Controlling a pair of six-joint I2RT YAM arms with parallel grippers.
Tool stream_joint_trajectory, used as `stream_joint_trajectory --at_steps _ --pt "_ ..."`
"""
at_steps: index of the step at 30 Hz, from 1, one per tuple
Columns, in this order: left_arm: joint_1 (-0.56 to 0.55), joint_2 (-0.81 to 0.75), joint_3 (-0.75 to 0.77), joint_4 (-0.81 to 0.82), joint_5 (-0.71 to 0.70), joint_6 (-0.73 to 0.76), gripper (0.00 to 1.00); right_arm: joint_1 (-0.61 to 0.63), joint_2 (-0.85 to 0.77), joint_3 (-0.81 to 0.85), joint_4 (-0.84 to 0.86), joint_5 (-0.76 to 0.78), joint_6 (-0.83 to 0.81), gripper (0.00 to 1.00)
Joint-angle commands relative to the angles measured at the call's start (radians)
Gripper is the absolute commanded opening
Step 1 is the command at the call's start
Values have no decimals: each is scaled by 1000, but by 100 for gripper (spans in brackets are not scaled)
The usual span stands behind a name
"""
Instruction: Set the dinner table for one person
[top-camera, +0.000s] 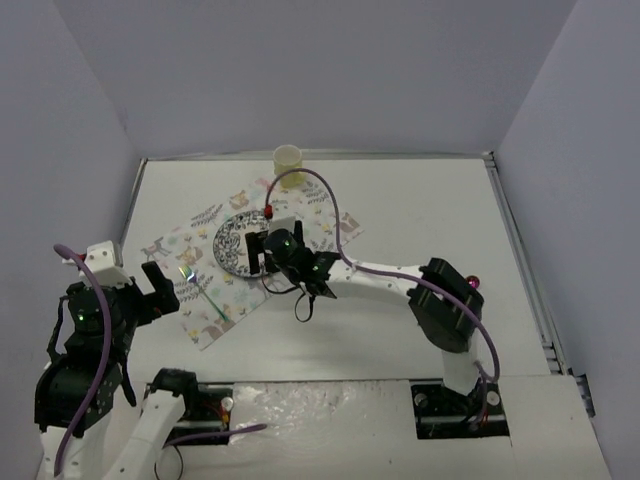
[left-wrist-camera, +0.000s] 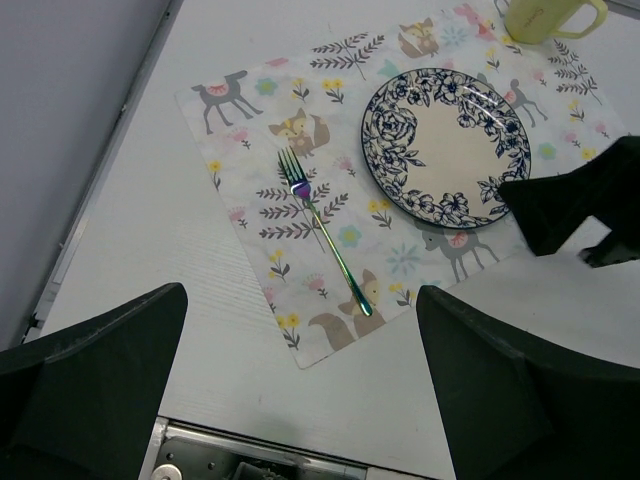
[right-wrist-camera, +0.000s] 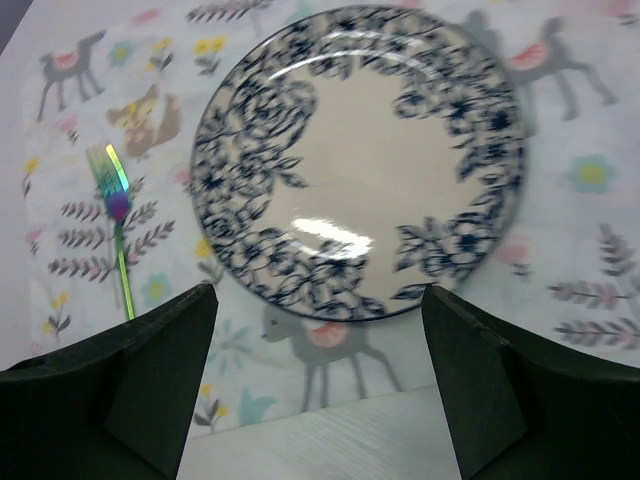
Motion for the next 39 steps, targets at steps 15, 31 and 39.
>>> stream_joint_trajectory --at_steps 15,31,39 --pt "0 156 -152 353 125 -2 97 -584 -812 -712 -295 177 357 100" --pt "-13 158 -257 434 112 -8 97 -1028 -818 -769 -493 66 357 93" --pt "-23 133 -263 419 104 -2 97 -1061 -762 -789 -526 12 368 81"
